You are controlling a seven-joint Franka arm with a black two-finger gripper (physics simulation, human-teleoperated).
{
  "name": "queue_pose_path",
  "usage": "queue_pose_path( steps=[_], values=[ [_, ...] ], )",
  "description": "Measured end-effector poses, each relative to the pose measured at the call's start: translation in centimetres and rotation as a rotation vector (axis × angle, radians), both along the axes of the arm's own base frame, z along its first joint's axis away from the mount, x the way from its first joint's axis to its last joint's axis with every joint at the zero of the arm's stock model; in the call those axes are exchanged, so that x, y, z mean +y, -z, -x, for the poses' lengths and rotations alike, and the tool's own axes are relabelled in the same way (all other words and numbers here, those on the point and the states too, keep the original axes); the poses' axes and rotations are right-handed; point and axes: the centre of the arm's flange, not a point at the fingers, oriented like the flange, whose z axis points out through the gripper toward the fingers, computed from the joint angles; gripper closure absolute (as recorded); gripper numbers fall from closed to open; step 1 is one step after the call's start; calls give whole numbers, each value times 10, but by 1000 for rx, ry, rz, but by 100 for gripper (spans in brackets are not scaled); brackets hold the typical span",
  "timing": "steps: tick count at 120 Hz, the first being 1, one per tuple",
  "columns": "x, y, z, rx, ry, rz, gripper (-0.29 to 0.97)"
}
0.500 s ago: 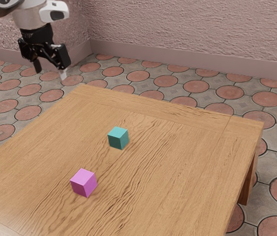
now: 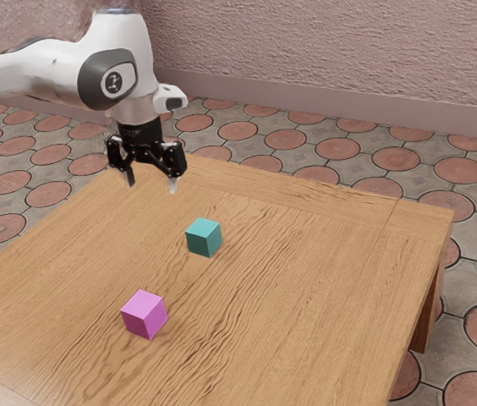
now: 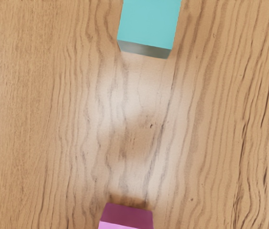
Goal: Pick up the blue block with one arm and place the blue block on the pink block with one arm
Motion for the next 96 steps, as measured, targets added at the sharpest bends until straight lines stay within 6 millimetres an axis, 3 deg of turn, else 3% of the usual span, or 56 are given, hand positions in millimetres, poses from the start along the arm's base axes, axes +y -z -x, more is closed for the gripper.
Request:
queue_pose_path(
  steps=[11,41,60,75,96],
  values=[
    [-1,37,-23,-11,-33,20,0],
    [-9,118,-59,-35,-88,77,0],
    [-14,144,-69,-59,-53,86,0],
    [-2,159,-76,-81,-11,83,0],
    [-1,185,-82,-93,67,80,0]
  ],
)
